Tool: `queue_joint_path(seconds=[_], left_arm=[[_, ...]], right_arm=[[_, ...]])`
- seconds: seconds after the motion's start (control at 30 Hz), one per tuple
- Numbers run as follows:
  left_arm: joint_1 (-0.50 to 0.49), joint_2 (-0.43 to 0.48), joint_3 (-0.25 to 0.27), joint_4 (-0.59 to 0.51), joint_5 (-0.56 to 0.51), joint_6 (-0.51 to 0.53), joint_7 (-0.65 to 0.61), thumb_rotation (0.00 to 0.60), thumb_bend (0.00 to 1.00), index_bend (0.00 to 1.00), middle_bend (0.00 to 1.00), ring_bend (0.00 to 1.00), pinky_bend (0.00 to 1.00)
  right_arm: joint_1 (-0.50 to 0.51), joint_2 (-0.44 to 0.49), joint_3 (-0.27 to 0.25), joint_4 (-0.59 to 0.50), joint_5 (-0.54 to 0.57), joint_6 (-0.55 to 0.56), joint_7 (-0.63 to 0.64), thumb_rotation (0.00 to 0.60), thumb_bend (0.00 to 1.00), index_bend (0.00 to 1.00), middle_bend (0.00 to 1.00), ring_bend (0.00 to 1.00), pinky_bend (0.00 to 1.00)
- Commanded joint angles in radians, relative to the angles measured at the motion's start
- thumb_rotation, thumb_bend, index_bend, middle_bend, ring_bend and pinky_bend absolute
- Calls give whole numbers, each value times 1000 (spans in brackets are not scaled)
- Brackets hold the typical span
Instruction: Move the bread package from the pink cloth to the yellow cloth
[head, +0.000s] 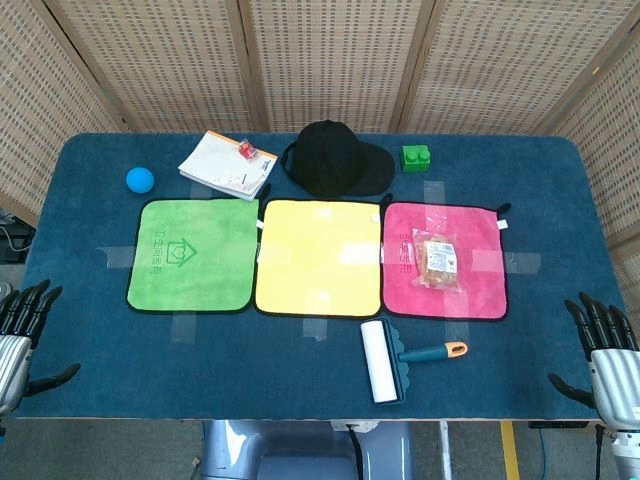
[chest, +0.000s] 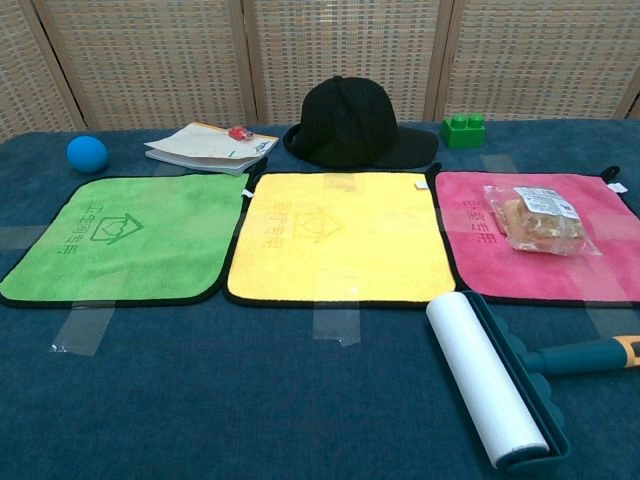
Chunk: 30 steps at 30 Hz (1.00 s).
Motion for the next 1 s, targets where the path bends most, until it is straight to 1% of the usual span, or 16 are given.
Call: queue_joint_path(seconds=[0.03, 0.2, 0.23, 0.27, 0.3, 0.33, 0.37, 0.4, 0.47, 0.5, 0.6, 0.7, 0.8, 1.0], left_arm=[[-2, 0, -2, 0, -4, -3, -1, 600, 0, 0, 0, 0, 0], [-4, -1, -4, 1, -7, -7, -1, 600, 0, 0, 0, 0, 0], [-5, -1, -5, 1, -7, -8, -1, 600, 0, 0, 0, 0, 0], [-6, -2, -6, 1, -9, -10, -1, 600, 0, 0, 0, 0, 0], [-7, -2, -7, 1, -11, -12, -1, 600, 0, 0, 0, 0, 0], [-9, -3, -8, 0, -15, -16, 1, 600, 0, 0, 0, 0, 0], [-11, -3, -9, 1, -18, -20, 2, 600, 0, 0, 0, 0, 0], [-13, -5, -10, 1, -22, -24, 5, 600, 0, 0, 0, 0, 0], [-18, -8, -13, 3, -30, -35, 11, 600, 0, 0, 0, 0, 0], [-21, -10, -14, 2, -35, -41, 15, 600, 0, 0, 0, 0, 0], [-34, -19, -25, 4, -61, -64, 30, 600, 0, 0, 0, 0, 0], [-48, -28, -36, 7, -93, -91, 48, 600, 0, 0, 0, 0, 0], [-61, -39, -44, 10, -124, -117, 68, 600, 0, 0, 0, 0, 0], [-79, -54, -56, 14, -172, -154, 94, 600, 0, 0, 0, 0, 0]], right_arm=[[2, -2, 1, 2, 4, -5, 0, 600, 0, 0, 0, 0, 0], [10, -3, -4, 2, 11, -31, 12, 600, 0, 0, 0, 0, 0], [14, -3, -5, 1, 12, -41, 20, 600, 17, 0, 0, 0, 0], [21, -3, -7, 0, 12, -55, 30, 600, 104, 0, 0, 0, 0], [27, -4, -7, -1, 12, -66, 38, 600, 259, 0, 0, 0, 0], [38, -5, -5, 0, 15, -83, 50, 600, 393, 0, 0, 0, 0], [50, -9, -1, 2, 19, -101, 61, 600, 592, 0, 0, 0, 0], [65, -13, 5, 5, 27, -125, 71, 600, 754, 0, 0, 0, 0], [104, -18, 18, 4, 48, -187, 100, 600, 934, 8, 0, 0, 0], [126, -20, 26, -2, 63, -225, 123, 600, 985, 15, 0, 0, 0], [201, -18, 54, -15, 116, -355, 205, 600, 1000, 39, 0, 0, 0], [268, -31, 88, -4, 178, -460, 244, 600, 1000, 64, 0, 0, 18], [331, -69, 128, 19, 275, -564, 274, 600, 1000, 86, 10, 0, 63], [421, -124, 183, 46, 478, -759, 358, 600, 1000, 102, 29, 0, 97]])
